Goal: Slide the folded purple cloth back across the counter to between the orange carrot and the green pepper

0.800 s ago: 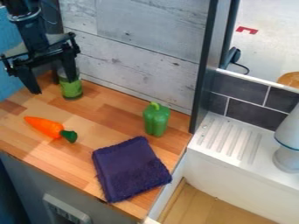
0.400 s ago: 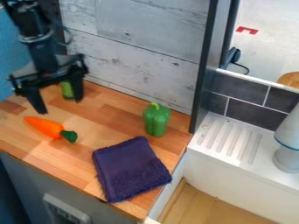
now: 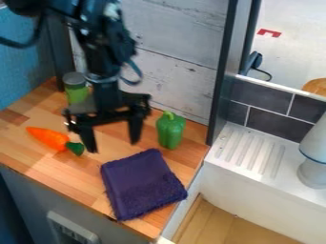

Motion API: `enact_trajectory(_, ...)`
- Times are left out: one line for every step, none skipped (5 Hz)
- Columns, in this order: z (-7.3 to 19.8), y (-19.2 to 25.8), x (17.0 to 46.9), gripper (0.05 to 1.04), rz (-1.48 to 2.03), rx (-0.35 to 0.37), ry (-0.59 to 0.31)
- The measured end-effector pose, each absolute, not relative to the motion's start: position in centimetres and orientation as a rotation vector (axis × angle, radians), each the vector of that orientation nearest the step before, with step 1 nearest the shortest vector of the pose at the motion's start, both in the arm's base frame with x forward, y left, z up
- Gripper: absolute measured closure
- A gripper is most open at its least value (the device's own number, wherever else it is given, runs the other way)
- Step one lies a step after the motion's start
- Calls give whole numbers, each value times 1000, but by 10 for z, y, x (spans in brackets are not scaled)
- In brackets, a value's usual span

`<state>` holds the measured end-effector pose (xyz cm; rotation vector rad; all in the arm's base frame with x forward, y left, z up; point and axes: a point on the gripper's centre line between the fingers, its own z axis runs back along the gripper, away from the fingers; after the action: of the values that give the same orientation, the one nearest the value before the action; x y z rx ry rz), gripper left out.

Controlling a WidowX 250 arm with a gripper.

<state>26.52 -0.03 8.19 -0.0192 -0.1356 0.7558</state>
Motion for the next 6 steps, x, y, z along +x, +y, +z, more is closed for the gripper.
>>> enact_trajectory(70,-23,262,87,697,47,-155)
enact_trajectory(51,-30,262,87,678,95,-164)
enact_trajectory(40,-26,267,87,666,114,-201)
enact_trajectory(26,-27,270,87,644,107,-204)
enact_trajectory(8,-30,273,87,627,97,-192)
enact_trajectory(2,-32,280,87,627,90,-195)
